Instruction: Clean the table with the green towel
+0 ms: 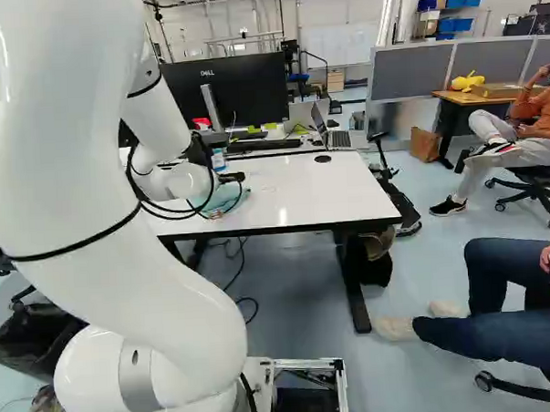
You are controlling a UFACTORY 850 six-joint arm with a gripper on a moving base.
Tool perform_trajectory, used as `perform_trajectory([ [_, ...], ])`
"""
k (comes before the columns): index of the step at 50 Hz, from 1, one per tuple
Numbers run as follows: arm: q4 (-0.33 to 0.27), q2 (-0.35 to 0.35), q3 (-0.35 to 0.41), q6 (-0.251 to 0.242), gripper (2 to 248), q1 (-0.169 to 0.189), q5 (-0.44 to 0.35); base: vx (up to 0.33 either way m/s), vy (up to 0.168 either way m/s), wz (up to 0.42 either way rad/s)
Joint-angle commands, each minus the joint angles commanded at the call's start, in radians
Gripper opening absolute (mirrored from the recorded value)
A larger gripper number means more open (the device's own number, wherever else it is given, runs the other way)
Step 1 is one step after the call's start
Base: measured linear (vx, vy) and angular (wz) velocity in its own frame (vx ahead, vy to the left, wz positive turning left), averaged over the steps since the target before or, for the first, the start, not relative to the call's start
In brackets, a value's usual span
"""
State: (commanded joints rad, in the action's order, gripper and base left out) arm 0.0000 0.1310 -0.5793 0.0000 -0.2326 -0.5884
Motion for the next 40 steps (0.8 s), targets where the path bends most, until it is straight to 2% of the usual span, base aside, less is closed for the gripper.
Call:
perform_trajectory([
  [30,0.000,0.090,-0.102,0.000,247,-0.018,0.203,0.000,0.000,0.000],
  [40,0.000,0.093,-0.106,0.000,247,-0.019,0.210,0.000,0.000,0.000],
])
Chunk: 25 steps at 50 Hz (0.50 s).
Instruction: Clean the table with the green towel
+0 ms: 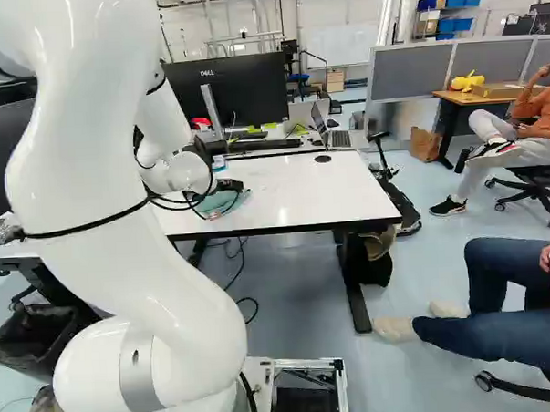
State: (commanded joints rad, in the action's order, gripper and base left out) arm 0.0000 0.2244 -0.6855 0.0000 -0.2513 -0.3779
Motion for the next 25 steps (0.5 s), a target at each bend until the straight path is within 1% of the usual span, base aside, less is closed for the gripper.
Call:
perform_trajectory([
  [25,0.000,0.000,0.000,0.000,247,0.000,-0.010,0.000,0.000,0.000],
])
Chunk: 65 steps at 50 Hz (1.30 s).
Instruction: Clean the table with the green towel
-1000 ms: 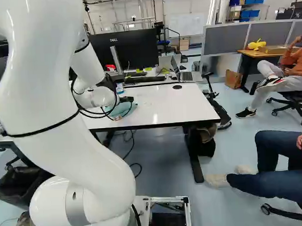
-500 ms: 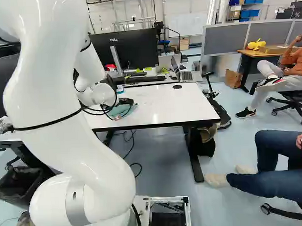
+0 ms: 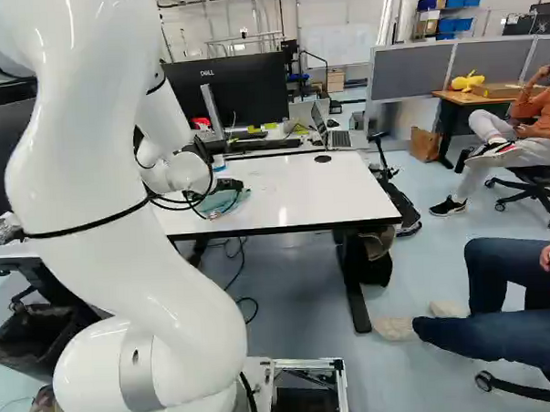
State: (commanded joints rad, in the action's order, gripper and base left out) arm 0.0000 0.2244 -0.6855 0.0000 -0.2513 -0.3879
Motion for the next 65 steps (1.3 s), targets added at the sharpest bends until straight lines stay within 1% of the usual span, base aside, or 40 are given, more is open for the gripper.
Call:
perform_trajectory([
  [4,0.000,0.000,0.000,0.000,247,0.000,0.000,0.000,0.000,0.000],
  [5,0.000,0.000,0.000,0.000,241,0.000,0.000,0.000,0.000,0.000],
  [9,0.000,0.000,0.000,0.000,241,0.000,0.000,0.000,0.000,0.000],
  [10,0.000,0.000,0.000,0.000,204,0.000,0.000,0.000,0.000,0.000],
  [14,0.000,0.000,0.000,0.000,204,0.000,0.000,0.000,0.000,0.000],
  [15,0.000,0.000,0.000,0.000,166,0.000,0.000,0.000,0.000,0.000],
  [20,0.000,0.000,0.000,0.000,166,0.000,0.000,0.000,0.000,0.000],
  [21,0.000,0.000,0.000,0.000,130,0.000,0.000,0.000,0.000,0.000],
  [25,0.000,0.000,0.000,0.000,130,0.000,0.000,0.000,0.000,0.000],
  [26,0.000,0.000,0.000,0.000,94,0.000,0.000,0.000,0.000,0.000],
  [30,0.000,0.000,0.000,0.000,94,0.000,0.000,0.000,0.000,0.000],
  [31,0.000,0.000,0.000,0.000,64,0.000,0.000,0.000,0.000,0.000],
  [35,0.000,0.000,0.000,0.000,64,0.000,0.000,0.000,0.000,0.000],
  [36,0.000,0.000,0.000,0.000,56,0.000,0.000,0.000,0.000,0.000],
  [48,0.000,-0.019,0.002,0.000,56,0.003,0.000,0.000,0.000,0.000],
  [65,0.000,-0.025,-0.036,0.000,56,0.045,0.000,0.000,0.000,0.000],
])
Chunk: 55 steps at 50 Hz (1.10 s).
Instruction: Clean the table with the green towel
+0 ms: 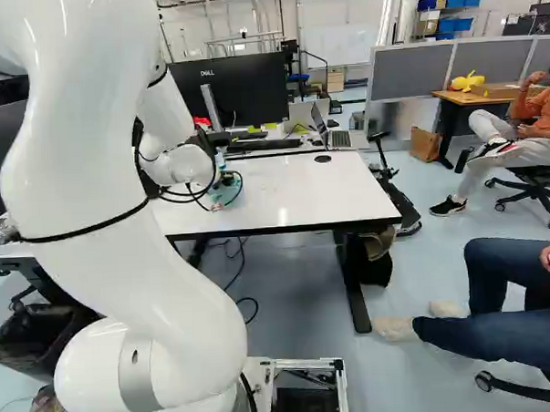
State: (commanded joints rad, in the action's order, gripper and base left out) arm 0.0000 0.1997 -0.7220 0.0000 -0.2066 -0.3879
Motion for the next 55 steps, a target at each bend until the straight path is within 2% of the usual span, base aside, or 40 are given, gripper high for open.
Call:
perform_trajectory([
  [29,0.000,0.011,-0.087,0.000,56,0.079,-0.006,0.000,0.000,0.000],
  [55,0.000,0.099,-0.190,0.000,56,0.142,-0.019,0.000,0.000,0.000],
])
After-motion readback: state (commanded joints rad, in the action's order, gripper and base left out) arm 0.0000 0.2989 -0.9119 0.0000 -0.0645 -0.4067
